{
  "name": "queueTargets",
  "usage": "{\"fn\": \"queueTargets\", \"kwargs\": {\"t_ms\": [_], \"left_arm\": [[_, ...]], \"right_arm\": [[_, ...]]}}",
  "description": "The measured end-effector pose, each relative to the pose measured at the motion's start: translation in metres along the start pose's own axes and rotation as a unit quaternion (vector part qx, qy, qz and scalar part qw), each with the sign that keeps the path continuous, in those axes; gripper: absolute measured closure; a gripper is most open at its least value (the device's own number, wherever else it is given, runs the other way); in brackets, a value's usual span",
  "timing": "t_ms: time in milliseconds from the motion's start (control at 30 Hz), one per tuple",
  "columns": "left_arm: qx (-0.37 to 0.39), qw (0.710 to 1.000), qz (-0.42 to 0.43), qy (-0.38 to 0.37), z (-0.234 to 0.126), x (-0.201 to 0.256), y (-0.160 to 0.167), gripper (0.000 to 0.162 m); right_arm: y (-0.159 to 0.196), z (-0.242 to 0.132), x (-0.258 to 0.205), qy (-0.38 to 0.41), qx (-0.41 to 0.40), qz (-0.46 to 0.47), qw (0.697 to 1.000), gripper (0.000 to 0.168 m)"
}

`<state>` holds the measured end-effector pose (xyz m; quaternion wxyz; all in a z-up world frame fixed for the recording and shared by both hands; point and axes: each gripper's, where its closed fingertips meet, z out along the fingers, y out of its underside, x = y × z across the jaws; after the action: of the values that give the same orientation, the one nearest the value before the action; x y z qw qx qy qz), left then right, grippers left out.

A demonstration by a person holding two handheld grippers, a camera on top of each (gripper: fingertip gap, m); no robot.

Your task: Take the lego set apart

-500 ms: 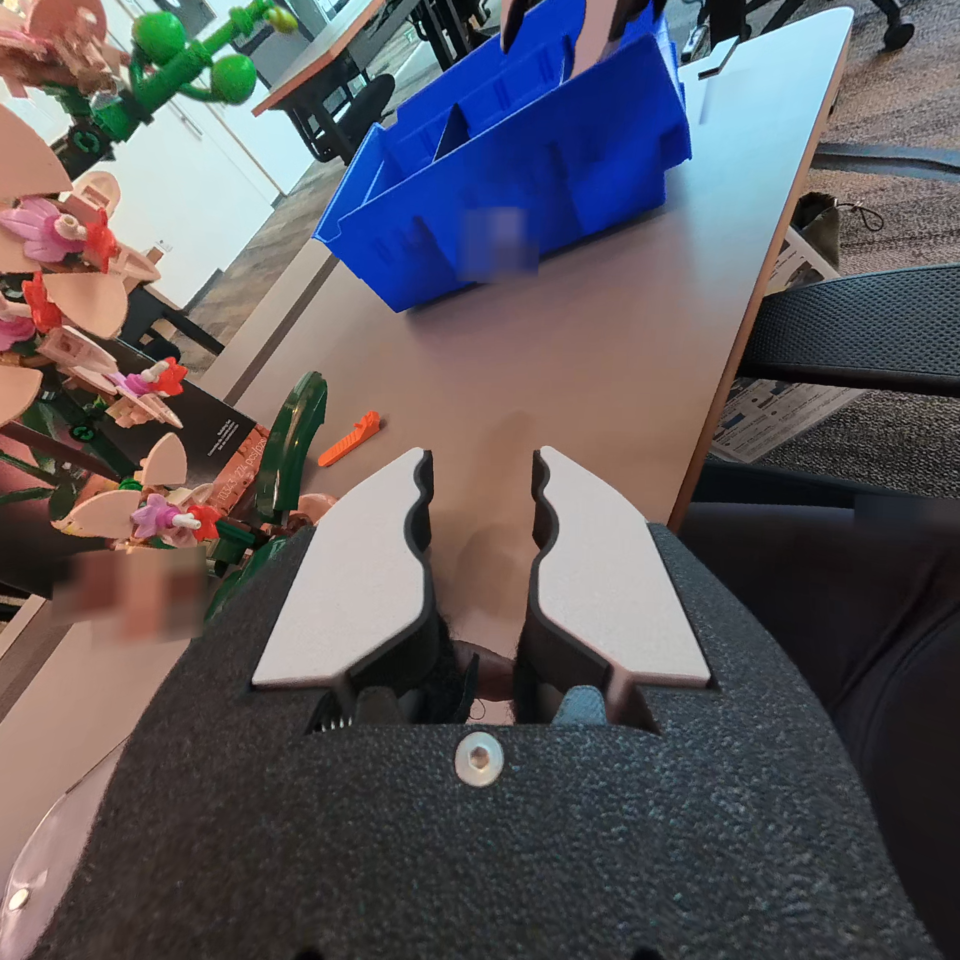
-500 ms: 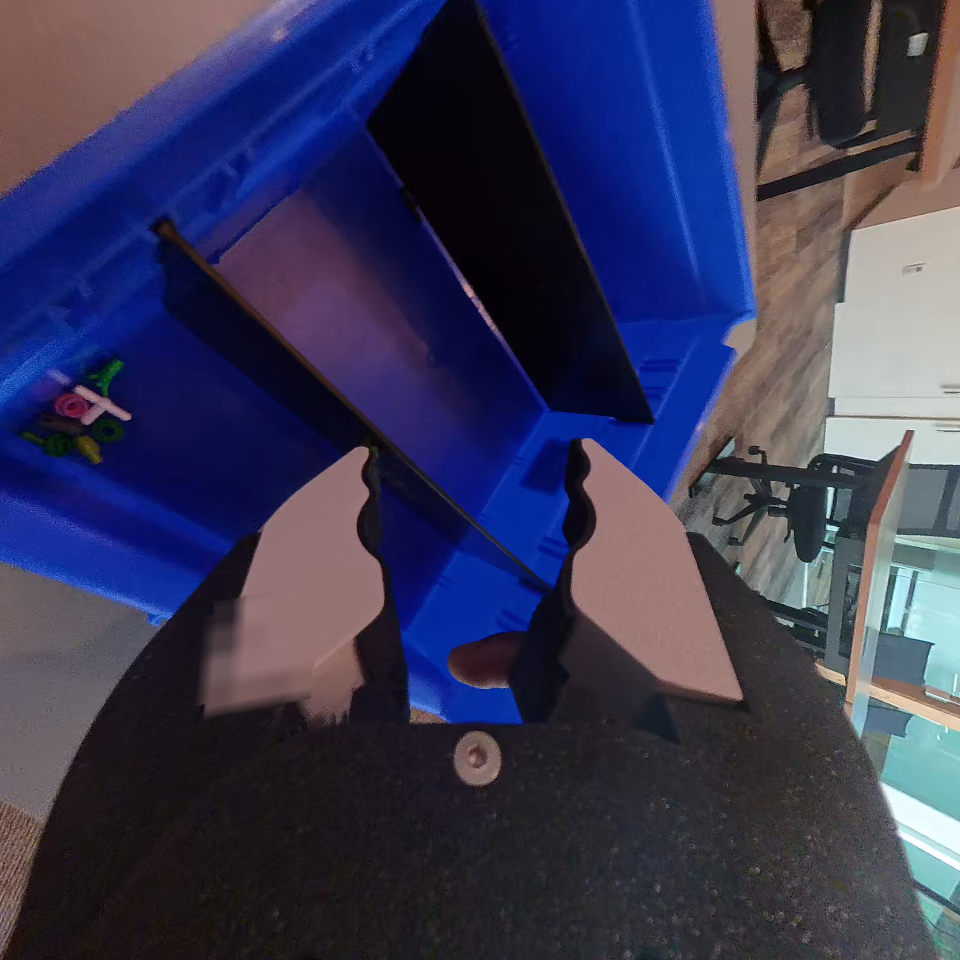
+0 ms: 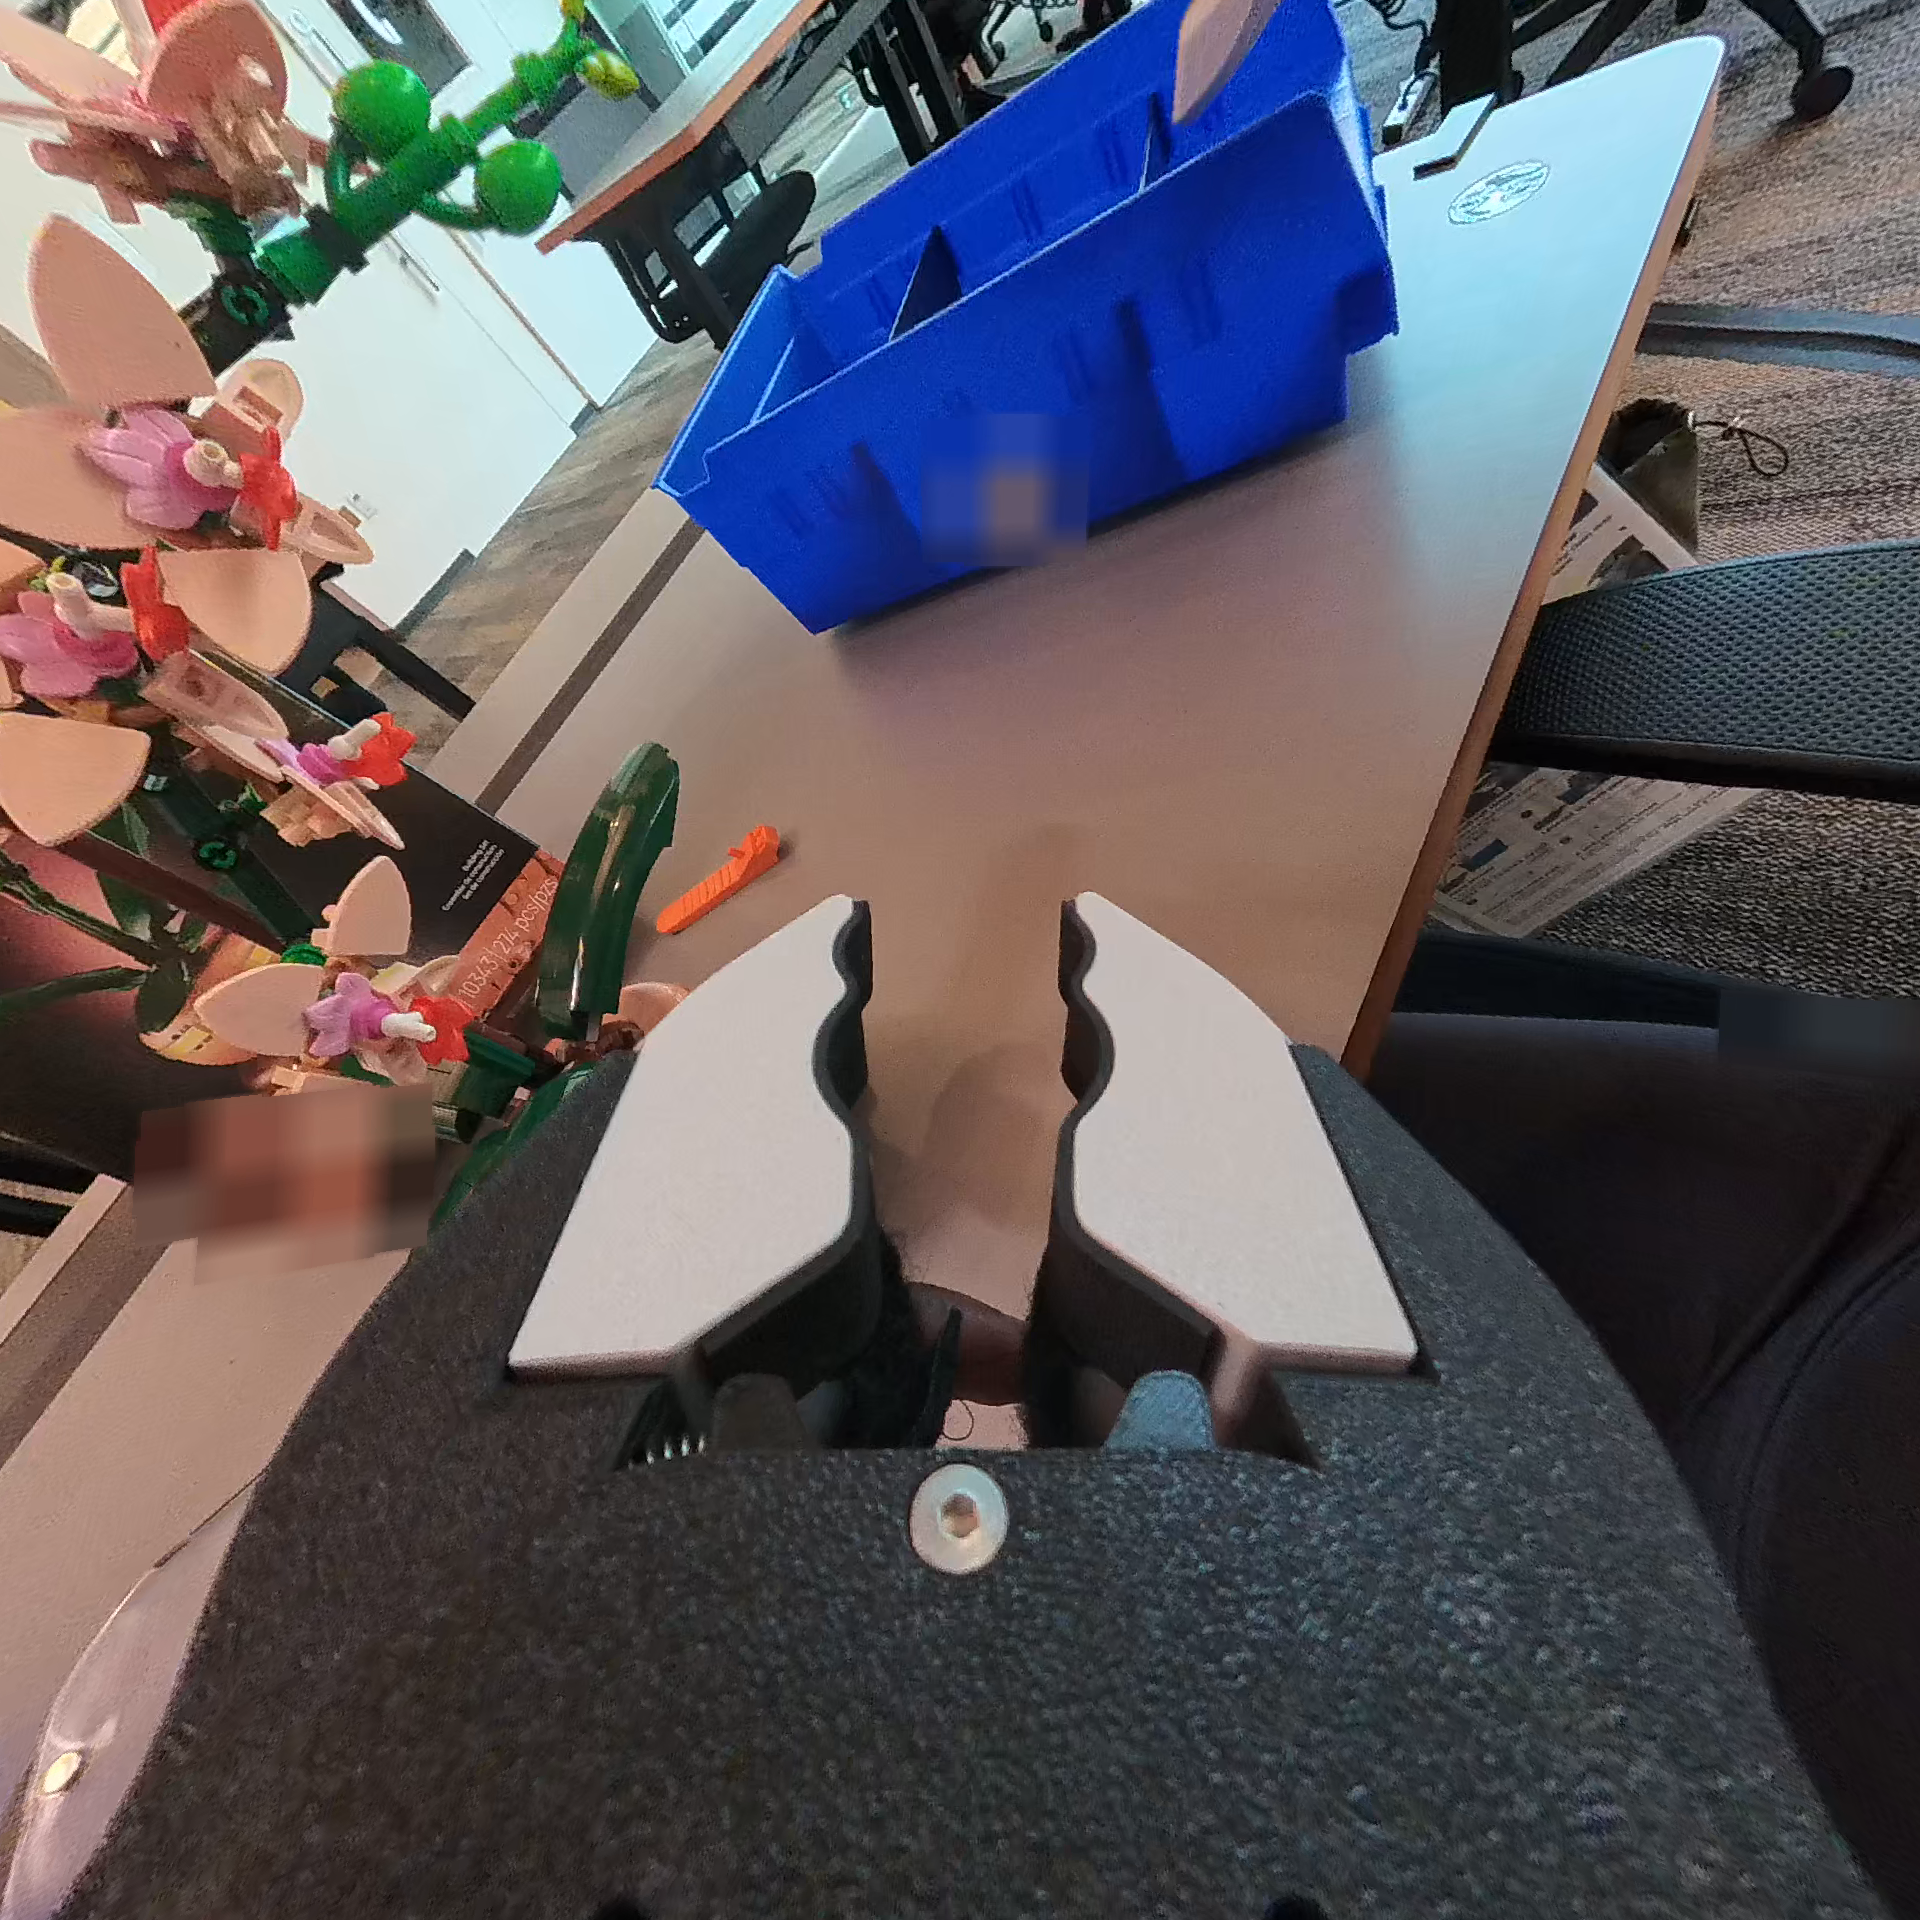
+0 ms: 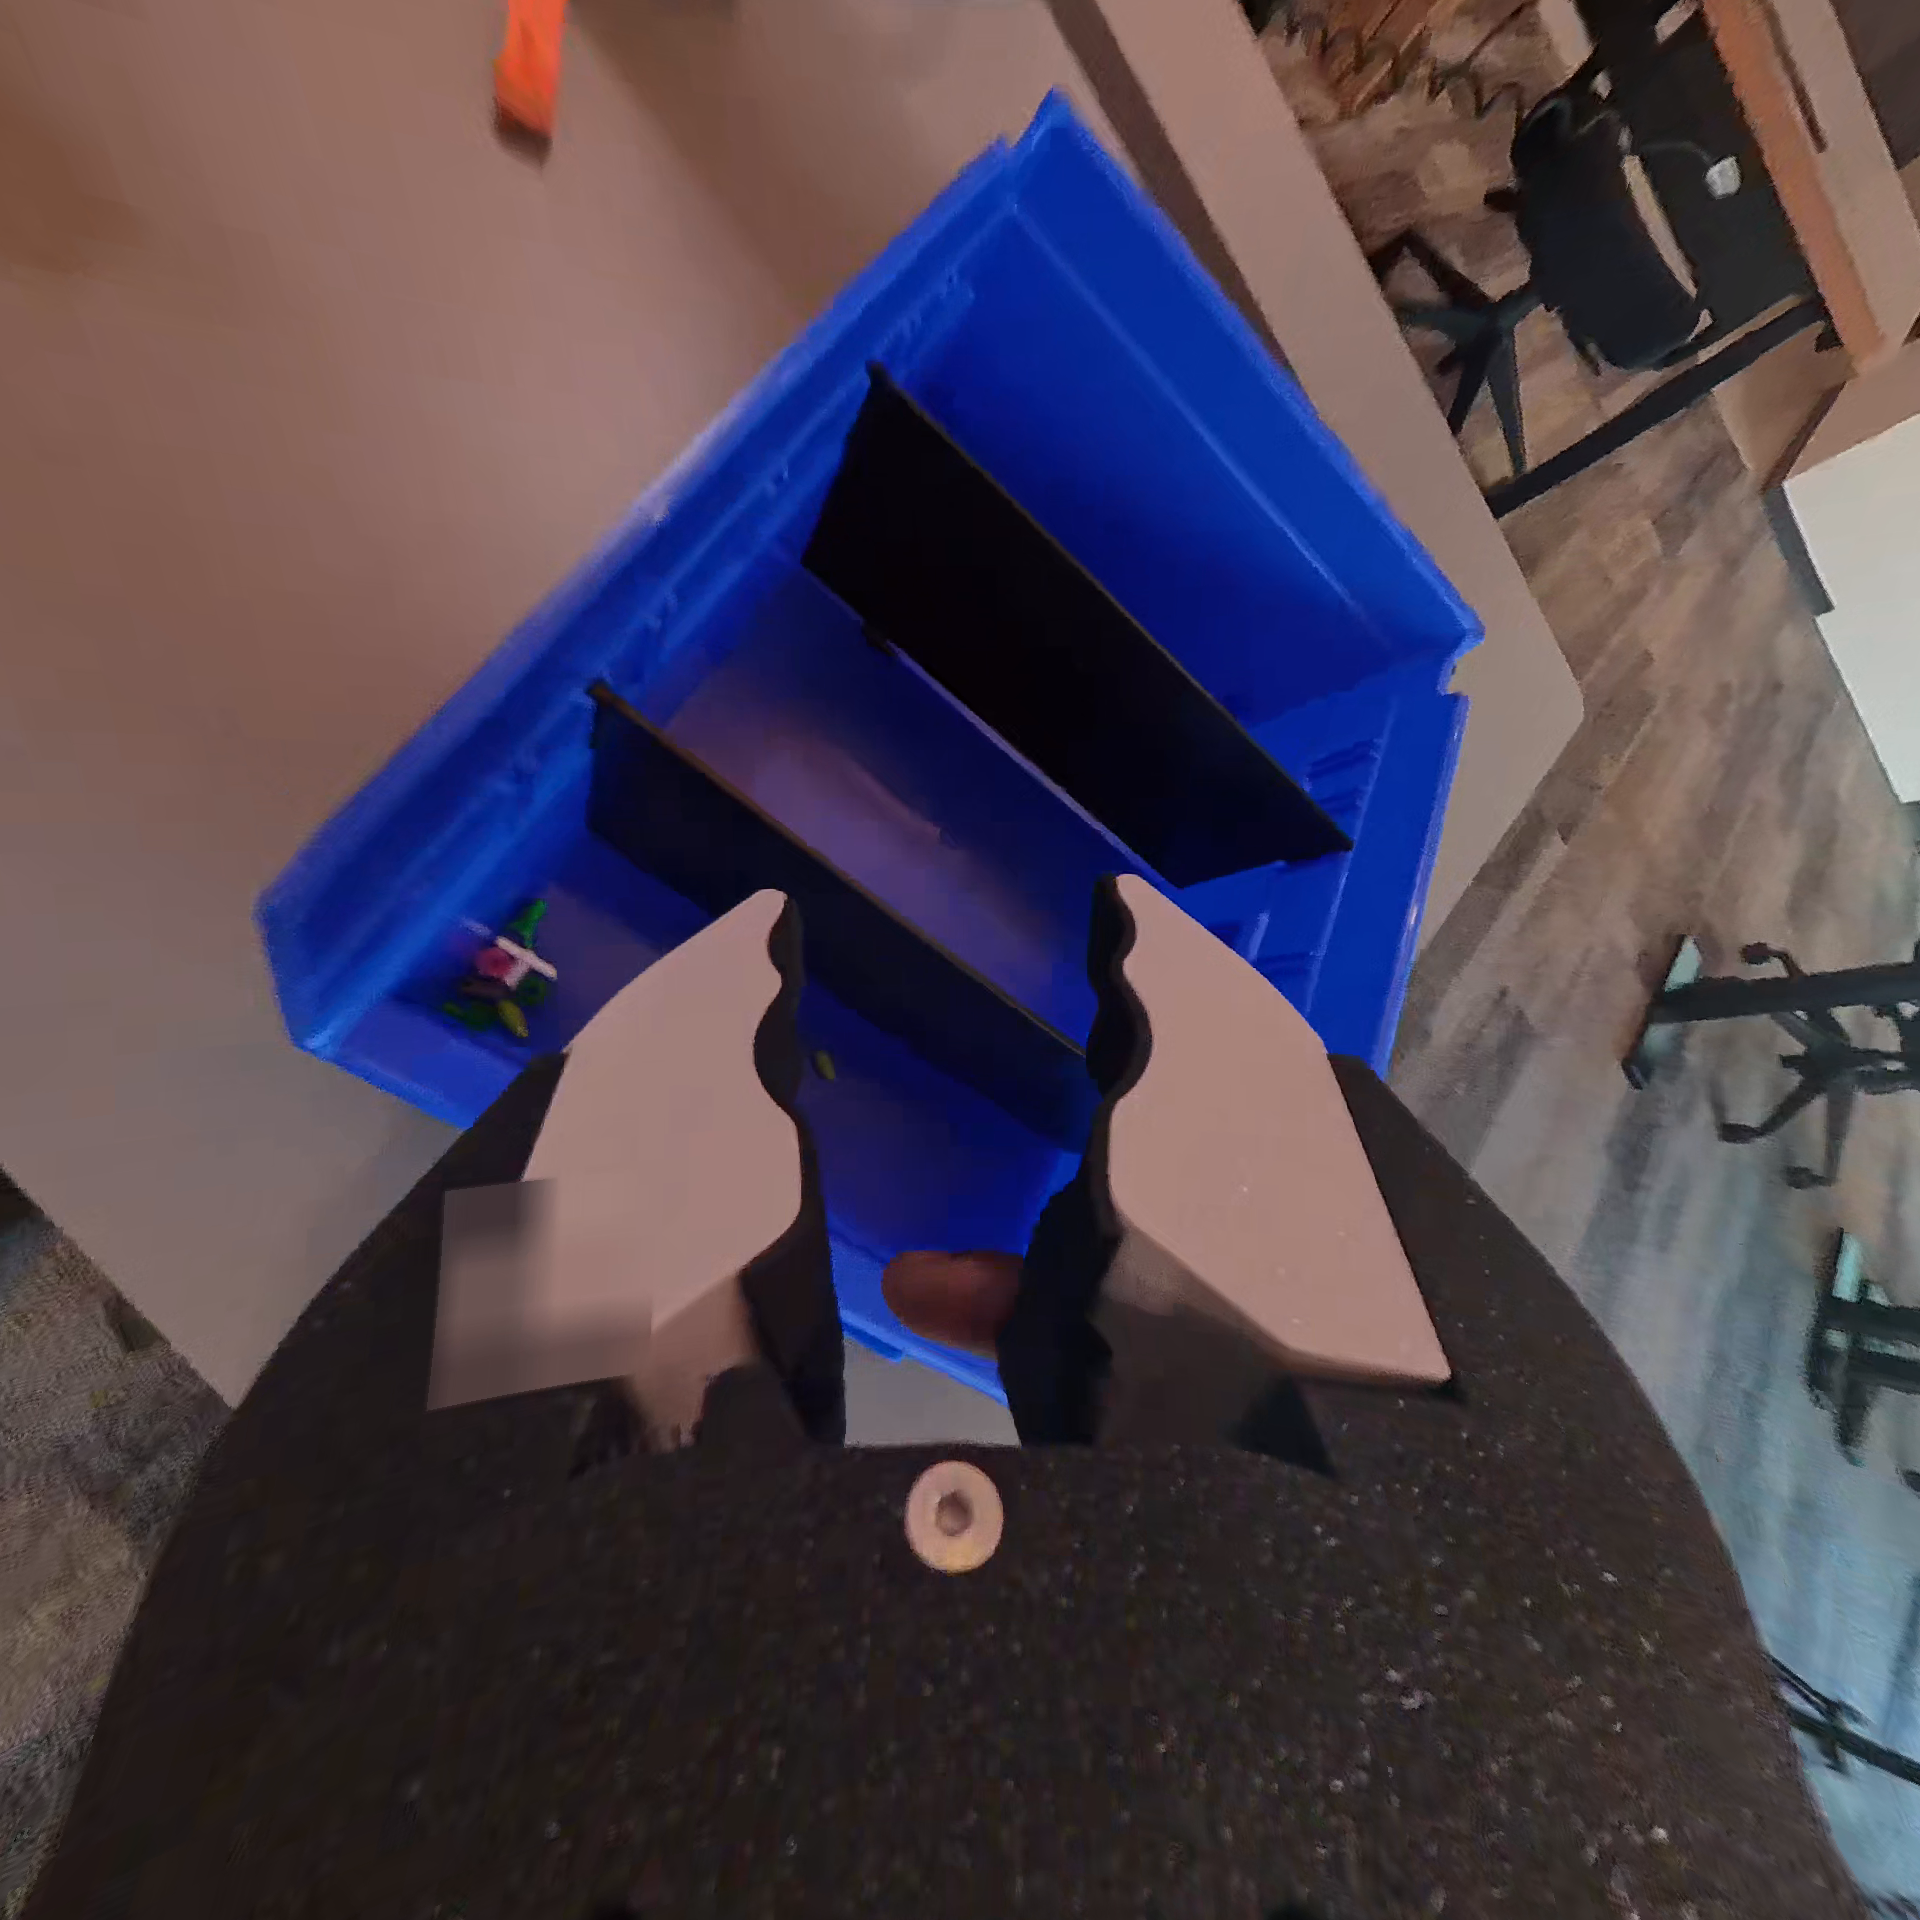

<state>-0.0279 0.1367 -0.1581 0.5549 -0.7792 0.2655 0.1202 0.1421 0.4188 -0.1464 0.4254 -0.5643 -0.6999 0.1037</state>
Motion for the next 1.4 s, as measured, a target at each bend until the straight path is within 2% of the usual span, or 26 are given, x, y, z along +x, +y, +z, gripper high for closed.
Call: {"fn": "queueTargets", "kwargs": {"t_ms": [33,167,300,400,500,633,833,1067,1400], "left_arm": [[0.001,1.0,0.001,-0.001,0.0,0.0,-0.001,0.129],[0.003,1.0,0.019,-0.007,-0.002,-0.006,-0.006,0.129],[0.01,0.997,0.077,-0.015,-0.006,-0.019,-0.026,0.13],[0.016,0.985,0.17,-0.029,-0.011,-0.032,-0.056,0.133],[0.016,0.958,0.279,-0.063,-0.01,-0.047,-0.092,0.135],[0.009,0.928,0.366,-0.064,0.007,-0.053,-0.121,0.137],[-0.002,0.927,0.374,-0.013,0.033,-0.057,-0.124,0.14],[-0.004,0.925,0.38,0.003,0.046,-0.056,-0.121,0.141],[-0.009,0.92,0.392,0.007,0.05,-0.054,-0.122,0.147]], "right_arm": [[-0.007,-0.004,-0.002,0.0,0.025,0.012,1.0,0.12],[-0.05,-0.027,-0.018,-0.006,0.158,0.068,0.985,0.132],[-0.105,-0.054,-0.054,-0.019,0.291,0.111,0.95,0.145],[-0.145,-0.064,-0.089,-0.043,0.366,0.114,0.923,0.158],[-0.179,-0.066,-0.117,-0.094,0.411,0.106,0.901,0.161],[-0.204,-0.054,-0.126,-0.15,0.406,0.049,0.9,0.16],[-0.218,-0.037,-0.119,-0.235,0.358,-0.048,0.903,0.158],[-0.224,-0.018,-0.117,-0.26,0.302,-0.115,0.91,0.158],[-0.231,-0.018,-0.123,-0.278,0.311,-0.126,0.9,0.16]]}}
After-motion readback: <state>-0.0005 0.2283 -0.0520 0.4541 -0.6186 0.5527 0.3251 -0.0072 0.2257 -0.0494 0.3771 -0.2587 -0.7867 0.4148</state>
